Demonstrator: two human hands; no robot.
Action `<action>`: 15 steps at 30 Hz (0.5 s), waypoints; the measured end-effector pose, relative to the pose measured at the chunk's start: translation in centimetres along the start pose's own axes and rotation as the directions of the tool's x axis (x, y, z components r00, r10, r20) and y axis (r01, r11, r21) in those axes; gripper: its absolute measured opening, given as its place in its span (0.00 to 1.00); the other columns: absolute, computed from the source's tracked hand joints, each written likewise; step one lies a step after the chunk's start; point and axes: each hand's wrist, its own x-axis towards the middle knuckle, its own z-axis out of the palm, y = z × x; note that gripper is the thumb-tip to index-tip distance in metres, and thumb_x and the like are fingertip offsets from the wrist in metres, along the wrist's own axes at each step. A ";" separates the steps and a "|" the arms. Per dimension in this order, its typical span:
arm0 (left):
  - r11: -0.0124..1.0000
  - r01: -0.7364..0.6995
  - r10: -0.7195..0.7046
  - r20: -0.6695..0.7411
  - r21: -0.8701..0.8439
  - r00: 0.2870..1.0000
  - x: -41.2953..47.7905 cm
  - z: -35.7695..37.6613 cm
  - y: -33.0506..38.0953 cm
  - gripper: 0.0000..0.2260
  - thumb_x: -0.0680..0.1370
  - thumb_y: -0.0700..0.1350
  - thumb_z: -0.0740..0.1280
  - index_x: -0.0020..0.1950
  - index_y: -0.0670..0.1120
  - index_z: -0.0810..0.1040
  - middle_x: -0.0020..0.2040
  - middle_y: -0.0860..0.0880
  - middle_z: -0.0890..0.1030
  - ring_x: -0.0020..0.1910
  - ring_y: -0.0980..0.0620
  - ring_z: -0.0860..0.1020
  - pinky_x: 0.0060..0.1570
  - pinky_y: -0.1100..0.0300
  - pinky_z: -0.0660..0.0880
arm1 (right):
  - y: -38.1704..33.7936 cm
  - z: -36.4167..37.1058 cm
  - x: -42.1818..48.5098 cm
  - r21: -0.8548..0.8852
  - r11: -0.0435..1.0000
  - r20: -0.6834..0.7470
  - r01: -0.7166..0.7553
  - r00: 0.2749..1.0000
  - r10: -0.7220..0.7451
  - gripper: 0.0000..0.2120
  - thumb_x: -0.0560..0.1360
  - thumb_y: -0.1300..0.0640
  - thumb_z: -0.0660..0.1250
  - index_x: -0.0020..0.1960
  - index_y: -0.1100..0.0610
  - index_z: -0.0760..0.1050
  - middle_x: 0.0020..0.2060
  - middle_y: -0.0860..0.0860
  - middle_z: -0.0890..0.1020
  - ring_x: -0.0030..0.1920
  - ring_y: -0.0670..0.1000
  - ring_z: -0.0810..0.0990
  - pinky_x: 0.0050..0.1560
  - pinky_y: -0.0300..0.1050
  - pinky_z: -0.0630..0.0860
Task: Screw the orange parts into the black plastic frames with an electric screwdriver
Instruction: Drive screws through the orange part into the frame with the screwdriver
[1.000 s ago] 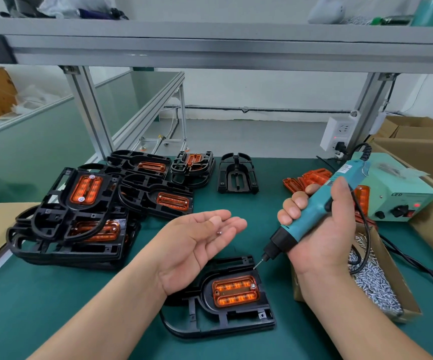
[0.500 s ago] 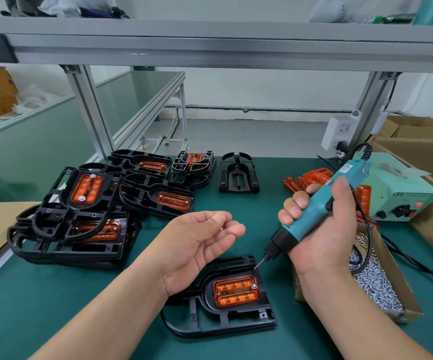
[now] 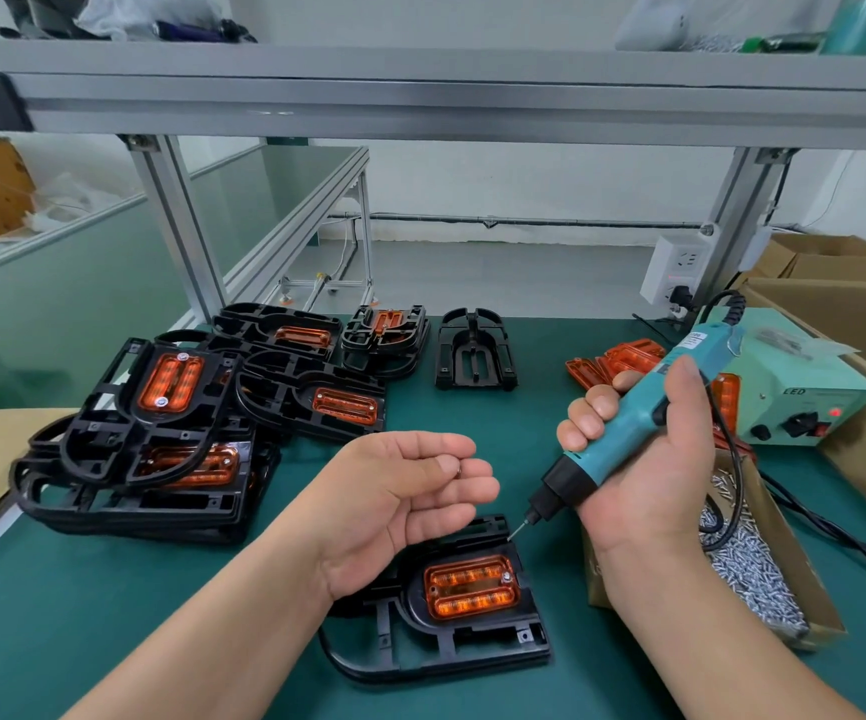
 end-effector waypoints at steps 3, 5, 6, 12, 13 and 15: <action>0.994 -0.039 0.039 0.001 0.097 0.999 -0.1 0.2 -0.2 0.12 0.79 0.41 0.71 0.60 0.37 0.82 0.48 0.41 0.87 0.40 0.50 0.86 0.32 0.62 0.81 | -0.1 -0.1 0.0 0.006 1.000 0.001 0.000 1.000 0.000 0.19 0.82 0.39 0.65 0.45 0.54 0.73 0.34 0.51 0.71 0.32 0.49 0.69 0.32 0.42 0.70; 0.984 -0.060 0.061 -0.005 0.168 0.998 0.0 0.3 -0.4 0.10 0.80 0.43 0.71 0.57 0.38 0.83 0.43 0.44 0.84 0.34 0.53 0.82 0.27 0.65 0.76 | -0.1 0.0 0.0 0.005 1.000 0.002 0.000 1.000 0.000 0.19 0.81 0.38 0.65 0.45 0.54 0.74 0.35 0.51 0.71 0.32 0.49 0.69 0.32 0.42 0.71; 0.978 -0.066 0.069 -0.006 0.196 0.998 0.0 0.3 -0.5 0.08 0.81 0.44 0.70 0.55 0.39 0.83 0.41 0.45 0.83 0.31 0.54 0.79 0.25 0.65 0.73 | -0.1 0.0 0.0 0.005 1.000 0.002 0.000 1.000 0.000 0.19 0.81 0.38 0.65 0.45 0.54 0.74 0.35 0.51 0.71 0.32 0.49 0.69 0.32 0.42 0.71; 0.964 -0.059 0.050 0.038 0.259 0.998 -0.1 0.3 -0.5 0.08 0.83 0.46 0.69 0.50 0.43 0.82 0.39 0.47 0.79 0.28 0.56 0.70 0.23 0.67 0.65 | -0.1 0.0 0.0 0.028 1.000 -0.011 0.010 1.000 -0.009 0.20 0.82 0.38 0.65 0.46 0.55 0.74 0.36 0.51 0.72 0.33 0.50 0.70 0.34 0.42 0.72; 0.963 -0.056 0.046 0.043 0.265 0.998 -0.1 0.4 -0.5 0.07 0.83 0.46 0.69 0.50 0.43 0.82 0.39 0.47 0.79 0.29 0.56 0.71 0.23 0.67 0.66 | -0.1 0.0 0.0 0.033 0.999 -0.015 0.015 1.000 -0.014 0.20 0.82 0.38 0.65 0.46 0.55 0.73 0.36 0.51 0.72 0.33 0.50 0.71 0.34 0.42 0.73; 0.963 -0.049 0.036 0.054 0.266 0.998 -0.2 0.4 -0.6 0.06 0.83 0.43 0.69 0.51 0.42 0.82 0.40 0.46 0.81 0.31 0.55 0.76 0.26 0.65 0.72 | -0.2 0.1 0.1 0.041 0.999 -0.020 0.021 1.000 -0.020 0.20 0.82 0.38 0.65 0.46 0.55 0.73 0.36 0.51 0.72 0.34 0.50 0.71 0.35 0.42 0.73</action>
